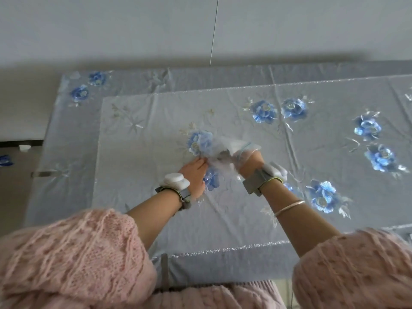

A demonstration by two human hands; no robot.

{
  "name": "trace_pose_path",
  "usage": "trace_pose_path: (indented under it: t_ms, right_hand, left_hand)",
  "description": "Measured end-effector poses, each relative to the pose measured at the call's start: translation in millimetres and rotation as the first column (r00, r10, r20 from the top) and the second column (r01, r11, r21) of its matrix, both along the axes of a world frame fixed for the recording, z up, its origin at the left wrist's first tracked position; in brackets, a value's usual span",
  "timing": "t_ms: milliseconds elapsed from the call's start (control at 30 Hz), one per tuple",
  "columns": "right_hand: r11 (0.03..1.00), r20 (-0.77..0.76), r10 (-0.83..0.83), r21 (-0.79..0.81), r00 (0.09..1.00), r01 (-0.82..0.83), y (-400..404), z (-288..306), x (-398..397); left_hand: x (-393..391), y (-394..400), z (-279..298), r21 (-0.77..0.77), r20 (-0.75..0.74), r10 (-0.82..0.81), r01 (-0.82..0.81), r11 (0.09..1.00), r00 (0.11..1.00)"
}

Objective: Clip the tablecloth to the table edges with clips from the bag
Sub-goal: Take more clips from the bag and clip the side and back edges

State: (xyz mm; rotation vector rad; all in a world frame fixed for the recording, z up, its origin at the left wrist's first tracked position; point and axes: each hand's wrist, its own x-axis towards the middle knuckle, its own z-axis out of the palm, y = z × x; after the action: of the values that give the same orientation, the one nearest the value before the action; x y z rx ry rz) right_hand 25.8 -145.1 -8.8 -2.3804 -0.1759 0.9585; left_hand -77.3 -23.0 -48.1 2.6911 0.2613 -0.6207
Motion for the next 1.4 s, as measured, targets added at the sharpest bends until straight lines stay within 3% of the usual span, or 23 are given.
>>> trace_pose_path:
  t_ms: [100, 200, 267, 333, 400, 467, 533, 600, 667, 767, 800, 867, 900, 1000, 1100, 1167, 1267, 1367, 1400]
  right_hand:
    - [0.993, 0.290, 0.076, 0.064, 0.954, -0.098, -19, 4, 3]
    - [0.964, 0.459, -0.071, 0.260, 0.886, -0.057, -42, 16, 6]
    - [0.964, 0.528, -0.037, 0.241, 0.849, -0.108, -47, 18, 6]
    - [0.975, 0.453, 0.120, 0.112, 0.884, -0.190, -41, 11, 1]
    - [0.969, 0.266, 0.245, -0.055, 0.932, -0.239, -28, 0, -5]
    - [0.962, 0.100, 0.254, -0.131, 0.962, -0.240, -14, -4, -9]
    - [0.939, 0.053, 0.311, -0.174, 0.949, -0.298, -8, -4, -11]
    - [0.916, 0.154, 0.359, -0.250, 0.921, -0.315, -7, 4, -15]
    - [0.946, 0.358, 0.300, -0.230, 0.884, -0.228, -18, 16, -13]
    - [0.999, 0.689, 0.003, 0.037, 0.725, -0.040, -39, 24, -13]
    - [0.998, 0.688, 0.008, 0.042, 0.726, -0.051, -39, 27, -13]
    - [0.962, 0.540, 0.272, -0.163, 0.796, -0.218, -34, 23, -22]
    - [0.946, 0.504, 0.323, -0.194, 0.801, -0.260, -33, 19, -25]
    - [0.975, 0.612, 0.200, -0.044, 0.766, -0.219, -29, 22, -21]
    - [0.946, 0.597, 0.313, -0.122, 0.739, -0.301, -36, 31, -16]
    - [0.948, 0.737, 0.203, 0.017, 0.645, -0.318, -36, 47, -14]
    - [0.901, 0.771, 0.202, 0.096, 0.604, -0.424, -36, 59, -10]
    - [0.927, 0.576, -0.085, 0.344, 0.813, -0.147, -33, 60, 0]
    - [0.935, 0.528, -0.095, 0.338, 0.844, -0.107, -33, 58, 0]
  left_hand:
    - [-4, 0, -4, 0.013, 0.030, 0.019, -0.020, 1.000, 0.999]
    - [-9, -2, -6, -0.026, 0.107, 0.053, -0.050, 0.998, 0.993]
    - [-9, -4, -6, -0.042, 0.136, 0.071, -0.066, 0.997, 0.988]
    - [-9, -4, -8, -0.025, 0.142, 0.071, -0.068, 0.997, 0.987]
    - [-9, -3, -10, -0.014, 0.113, 0.061, -0.060, 0.998, 0.992]
    - [-8, -2, -9, -0.019, 0.065, 0.042, -0.040, 0.999, 0.997]
    - [-7, -1, -6, -0.032, 0.043, 0.032, -0.031, 0.999, 0.999]
    - [-8, -1, -4, -0.005, 0.052, 0.031, -0.031, 1.000, 0.998]
    - [-10, -1, -3, 0.033, 0.101, 0.042, -0.045, 0.998, 0.994]
    - [-15, 0, -3, 0.019, 0.128, 0.083, -0.087, 0.996, 0.988]
    - [-16, 2, -2, 0.012, 0.131, 0.093, -0.095, 0.995, 0.987]
    - [-19, 2, 1, 0.001, 0.118, 0.091, -0.092, 0.996, 0.989]
    - [-19, 3, 1, -0.002, 0.109, 0.087, -0.087, 0.996, 0.990]
    - [-24, 8, -1, -0.002, 0.125, 0.114, -0.115, 0.993, 0.986]
    - [-29, 11, 1, -0.042, 0.119, 0.148, -0.144, 0.989, 0.982]
    - [-30, 14, 2, -0.062, 0.111, 0.163, -0.157, 0.986, 0.980]
    - [-29, 17, 5, -0.094, 0.111, 0.195, -0.185, 0.978, 0.974]
    - [-31, 20, 7, -0.108, 0.094, 0.220, -0.210, 0.972, 0.971]
    - [-31, 20, 8, -0.110, 0.093, 0.220, -0.209, 0.972, 0.971]
